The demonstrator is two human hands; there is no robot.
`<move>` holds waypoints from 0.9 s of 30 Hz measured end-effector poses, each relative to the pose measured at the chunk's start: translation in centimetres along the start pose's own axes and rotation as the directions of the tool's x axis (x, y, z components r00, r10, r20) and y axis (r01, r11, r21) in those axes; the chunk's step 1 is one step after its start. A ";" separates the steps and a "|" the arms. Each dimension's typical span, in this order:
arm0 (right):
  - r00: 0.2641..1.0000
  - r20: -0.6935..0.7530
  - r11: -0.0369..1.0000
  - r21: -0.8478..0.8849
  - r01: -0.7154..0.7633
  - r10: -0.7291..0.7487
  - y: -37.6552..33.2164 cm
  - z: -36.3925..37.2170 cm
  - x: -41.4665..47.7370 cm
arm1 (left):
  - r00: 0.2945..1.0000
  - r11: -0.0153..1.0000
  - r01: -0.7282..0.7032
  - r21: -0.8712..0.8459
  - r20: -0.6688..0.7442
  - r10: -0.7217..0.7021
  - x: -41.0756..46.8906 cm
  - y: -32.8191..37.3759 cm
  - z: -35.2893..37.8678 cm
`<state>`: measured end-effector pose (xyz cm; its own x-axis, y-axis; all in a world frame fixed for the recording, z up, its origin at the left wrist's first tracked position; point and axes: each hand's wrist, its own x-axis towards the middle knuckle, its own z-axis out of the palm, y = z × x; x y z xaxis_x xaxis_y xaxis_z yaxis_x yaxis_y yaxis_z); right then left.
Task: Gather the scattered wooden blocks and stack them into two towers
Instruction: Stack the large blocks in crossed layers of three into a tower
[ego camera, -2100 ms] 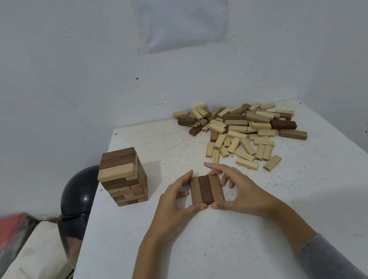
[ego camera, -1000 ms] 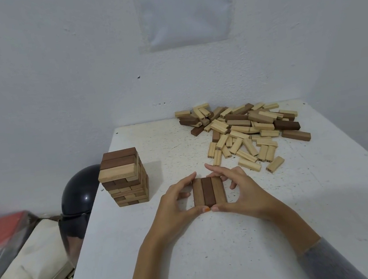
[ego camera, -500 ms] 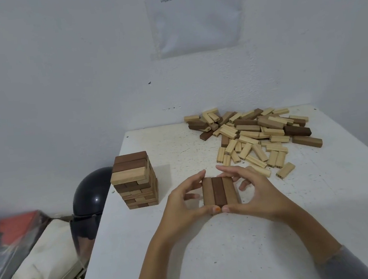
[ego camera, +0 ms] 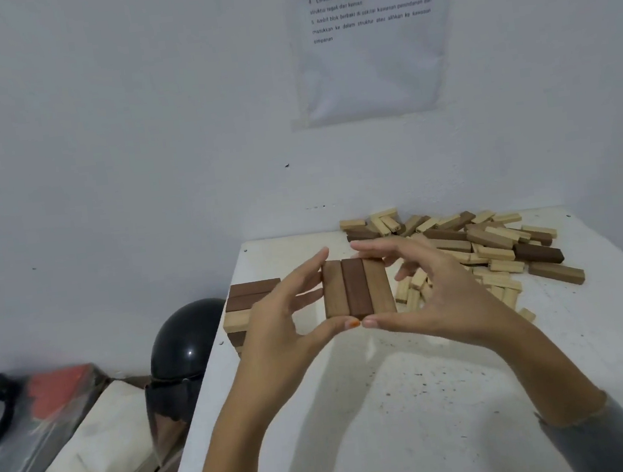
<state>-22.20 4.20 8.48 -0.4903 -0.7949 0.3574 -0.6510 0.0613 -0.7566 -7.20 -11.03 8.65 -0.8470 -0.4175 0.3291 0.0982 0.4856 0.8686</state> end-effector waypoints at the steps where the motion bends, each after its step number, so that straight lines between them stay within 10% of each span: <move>1: 1.000 0.004 1.000 0.007 0.010 -0.010 -0.3 0.3 0.6 | 1.000 1.000 0.006 -0.006 -0.015 -0.006 0.0 0.0 -0.6; 27: 0.990 0.137 0.998 0.045 -0.044 0.037 -1.0 10.7 7.5 | 0.981 0.983 0.182 0.017 -0.074 -0.180 0.2 -5.7 -9.8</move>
<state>-19.05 -8.27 6.10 -0.4298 -0.8675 0.2505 -0.6024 0.0688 -0.7952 -2.81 -21.34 7.40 -0.8100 -0.5535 0.1936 -0.0666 0.4148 0.9075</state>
